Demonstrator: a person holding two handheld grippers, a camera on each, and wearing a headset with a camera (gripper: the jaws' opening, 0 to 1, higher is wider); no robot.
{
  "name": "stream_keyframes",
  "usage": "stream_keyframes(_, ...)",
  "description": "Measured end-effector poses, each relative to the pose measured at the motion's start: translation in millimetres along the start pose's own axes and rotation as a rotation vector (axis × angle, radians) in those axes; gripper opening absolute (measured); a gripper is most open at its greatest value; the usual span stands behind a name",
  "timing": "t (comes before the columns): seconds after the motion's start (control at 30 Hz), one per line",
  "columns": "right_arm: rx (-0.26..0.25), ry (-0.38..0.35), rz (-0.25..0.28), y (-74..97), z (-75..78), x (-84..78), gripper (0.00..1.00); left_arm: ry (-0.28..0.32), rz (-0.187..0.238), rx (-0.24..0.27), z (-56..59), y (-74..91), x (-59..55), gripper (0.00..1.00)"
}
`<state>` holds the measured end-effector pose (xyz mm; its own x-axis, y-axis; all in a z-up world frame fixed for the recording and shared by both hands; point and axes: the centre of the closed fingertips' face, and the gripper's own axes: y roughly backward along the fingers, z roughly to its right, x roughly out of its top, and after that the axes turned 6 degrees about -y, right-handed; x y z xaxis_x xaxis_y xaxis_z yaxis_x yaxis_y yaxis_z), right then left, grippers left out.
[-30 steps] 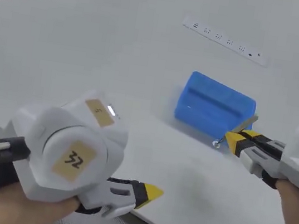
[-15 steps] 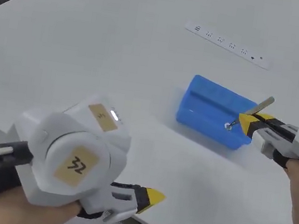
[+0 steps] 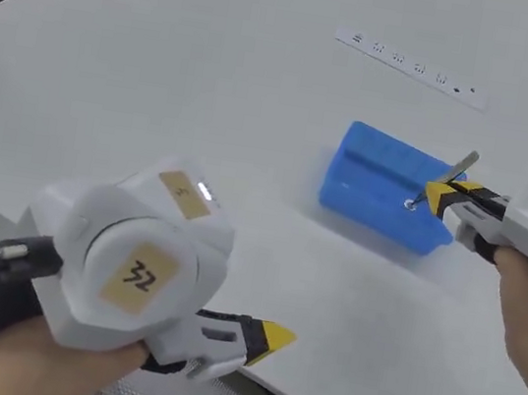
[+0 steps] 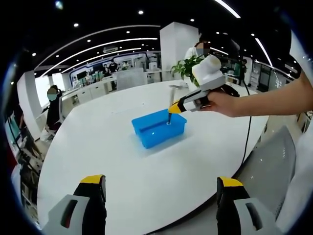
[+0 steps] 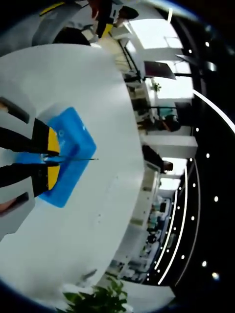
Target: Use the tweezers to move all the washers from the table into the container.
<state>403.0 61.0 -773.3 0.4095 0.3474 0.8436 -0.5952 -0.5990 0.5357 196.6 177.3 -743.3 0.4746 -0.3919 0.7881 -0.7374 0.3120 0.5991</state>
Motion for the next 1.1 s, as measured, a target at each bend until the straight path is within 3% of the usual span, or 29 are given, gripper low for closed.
stream_keyframes(0.33, -0.008, 0.012, -0.046, -13.7, 3.1, -16.1, 0.03, -0.009, -0.006, -0.007, 2.5, -1.9, 1.2, 0.96)
stream_keyframes(0.77, -0.011, -0.001, -0.061, -21.8, 5.7, -20.0, 0.03, 0.0, 0.012, -0.002, -0.1, -4.1, 11.2, 0.96)
stream_keyframes(1.1, -0.018, 0.008, -0.072, -27.5, 9.7, -26.7, 0.03, 0.002, -0.006, 0.001, -2.6, -3.8, 5.5, 0.96)
